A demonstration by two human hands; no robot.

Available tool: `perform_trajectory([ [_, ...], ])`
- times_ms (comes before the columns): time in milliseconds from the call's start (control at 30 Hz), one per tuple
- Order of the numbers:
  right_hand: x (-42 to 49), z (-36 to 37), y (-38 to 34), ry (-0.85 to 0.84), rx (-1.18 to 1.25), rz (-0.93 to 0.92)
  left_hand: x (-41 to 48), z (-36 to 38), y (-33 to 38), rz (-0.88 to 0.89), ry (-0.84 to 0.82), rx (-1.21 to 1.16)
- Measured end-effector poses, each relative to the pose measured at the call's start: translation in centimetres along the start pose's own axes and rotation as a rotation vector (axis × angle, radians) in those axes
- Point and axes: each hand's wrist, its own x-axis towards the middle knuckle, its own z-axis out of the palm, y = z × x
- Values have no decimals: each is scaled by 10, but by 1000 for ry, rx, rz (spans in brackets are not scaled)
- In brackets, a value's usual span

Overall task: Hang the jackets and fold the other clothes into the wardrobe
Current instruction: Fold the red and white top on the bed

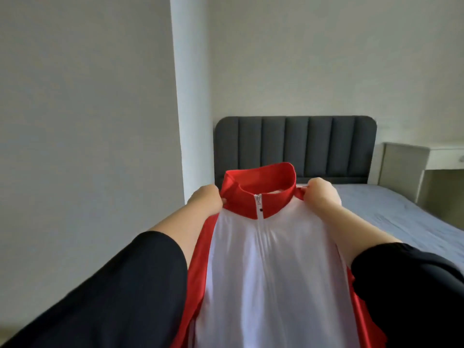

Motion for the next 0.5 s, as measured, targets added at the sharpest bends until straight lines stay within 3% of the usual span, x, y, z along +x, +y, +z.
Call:
perform_trajectory([
  [233, -9, 125, 114, -92, -435, 63, 17, 158, -26, -136, -366, -130],
  [333, -5, 167, 140, -184, -383, 189, 33, 197, -35, -130, -334, -59],
  [400, 3, 188, 144, -220, -293, 268, 45, 212, -37, -43, -229, 152],
  [500, 26, 209, 144, -179, -113, 305, 67, 229, -35, 22, -110, 314],
])
